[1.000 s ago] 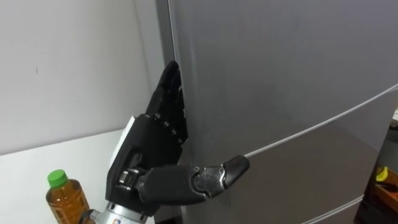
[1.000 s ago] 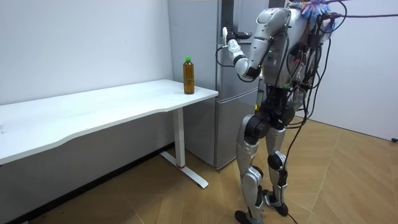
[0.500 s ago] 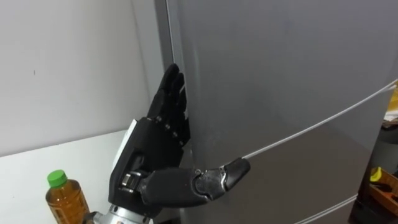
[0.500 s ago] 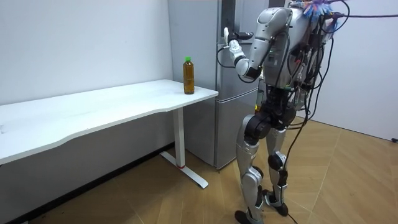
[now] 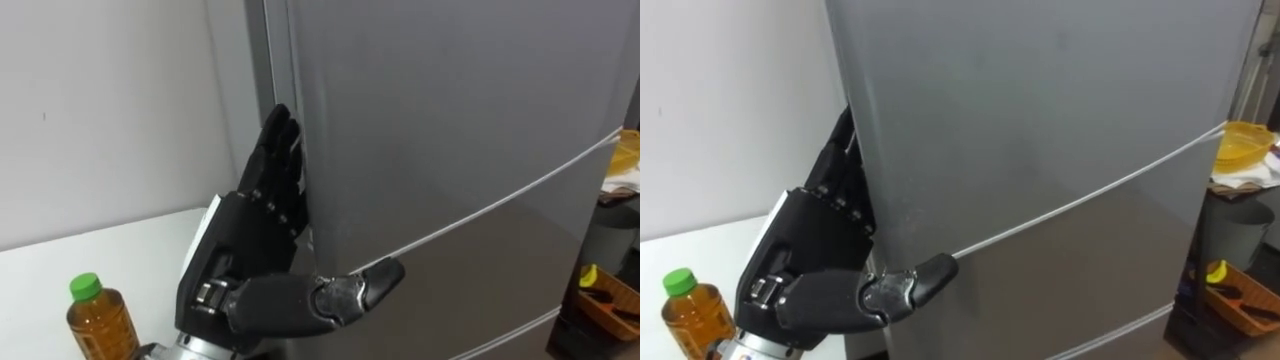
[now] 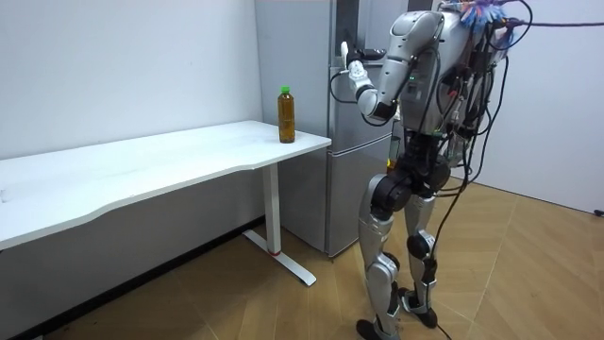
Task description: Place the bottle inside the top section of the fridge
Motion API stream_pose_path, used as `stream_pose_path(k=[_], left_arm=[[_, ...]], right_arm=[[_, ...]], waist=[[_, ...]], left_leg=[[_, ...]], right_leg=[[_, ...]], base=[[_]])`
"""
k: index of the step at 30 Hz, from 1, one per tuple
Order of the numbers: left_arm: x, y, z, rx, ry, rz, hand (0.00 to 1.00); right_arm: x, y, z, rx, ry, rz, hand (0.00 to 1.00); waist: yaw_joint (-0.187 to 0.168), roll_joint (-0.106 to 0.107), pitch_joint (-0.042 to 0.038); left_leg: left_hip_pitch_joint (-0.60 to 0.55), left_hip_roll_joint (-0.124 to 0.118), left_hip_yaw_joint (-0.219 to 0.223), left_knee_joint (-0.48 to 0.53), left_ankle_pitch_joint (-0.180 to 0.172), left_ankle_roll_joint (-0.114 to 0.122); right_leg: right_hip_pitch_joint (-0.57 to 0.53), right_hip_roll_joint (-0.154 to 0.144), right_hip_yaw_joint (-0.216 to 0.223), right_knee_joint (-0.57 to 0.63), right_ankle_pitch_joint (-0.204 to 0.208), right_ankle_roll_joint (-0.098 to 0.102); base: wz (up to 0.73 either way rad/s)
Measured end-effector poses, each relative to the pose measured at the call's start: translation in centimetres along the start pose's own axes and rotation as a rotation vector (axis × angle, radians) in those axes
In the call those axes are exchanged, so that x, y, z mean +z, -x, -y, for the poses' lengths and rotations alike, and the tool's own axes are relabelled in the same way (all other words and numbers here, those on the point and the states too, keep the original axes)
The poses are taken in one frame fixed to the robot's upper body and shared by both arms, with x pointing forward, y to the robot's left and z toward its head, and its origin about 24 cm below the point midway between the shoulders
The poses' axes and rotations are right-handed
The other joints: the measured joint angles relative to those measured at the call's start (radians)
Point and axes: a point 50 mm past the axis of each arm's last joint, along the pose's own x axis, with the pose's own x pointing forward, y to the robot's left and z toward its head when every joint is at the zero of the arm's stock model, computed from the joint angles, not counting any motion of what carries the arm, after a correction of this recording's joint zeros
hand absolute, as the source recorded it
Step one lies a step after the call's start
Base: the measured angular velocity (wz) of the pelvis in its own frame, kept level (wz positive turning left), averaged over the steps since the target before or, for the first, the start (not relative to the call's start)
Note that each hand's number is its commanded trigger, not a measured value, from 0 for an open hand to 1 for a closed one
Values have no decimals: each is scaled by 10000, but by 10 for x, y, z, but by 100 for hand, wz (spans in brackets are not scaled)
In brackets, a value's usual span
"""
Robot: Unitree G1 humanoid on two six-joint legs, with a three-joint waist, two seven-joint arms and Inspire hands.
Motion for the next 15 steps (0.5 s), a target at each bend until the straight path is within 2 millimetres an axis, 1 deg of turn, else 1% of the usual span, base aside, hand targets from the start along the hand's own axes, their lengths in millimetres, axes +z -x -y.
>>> stream_pose_path(k=[4, 8, 11, 13, 15], left_arm=[[-3, 1, 2, -97, 35, -147, 0], [-5, 2, 4, -181, 124, -228, 0], [-5, 3, 5, -202, 158, -265, 0], [-6, 4, 5, -182, 173, -295, 0], [-6, 5, 5, -213, 163, -317, 0]], right_arm=[[-4, 1, 2, -184, -16, -88, 0], [-4, 1, 2, -256, -9, -77, 0], [-4, 1, 3, -299, -4, -67, 0], [-3, 1, 2, -271, 17, -2, 0], [-1, 1, 1, -214, 61, 75, 0]], waist=[[-8, 8, -5], [-2, 21, -8], [31, 77, 6], [33, 130, -1], [49, 125, 9]], left_leg=[[61, -2, 101, 48, -31, 68], [55, 31, 125, 105, -27, 92], [2, 83, 132, 214, -41, 114], [6, 104, 159, 236, -40, 114], [6, 118, 185, 234, -40, 114]], right_leg=[[24, -3, 119, -15, 119, 41], [28, -9, 128, -17, 159, 37], [27, -11, 118, -16, 161, 35], [-4, -10, 85, -15, 169, 23], [-26, -5, 87, -16, 172, 18]], base=[[-10], [-2], [0], [0], [0]])
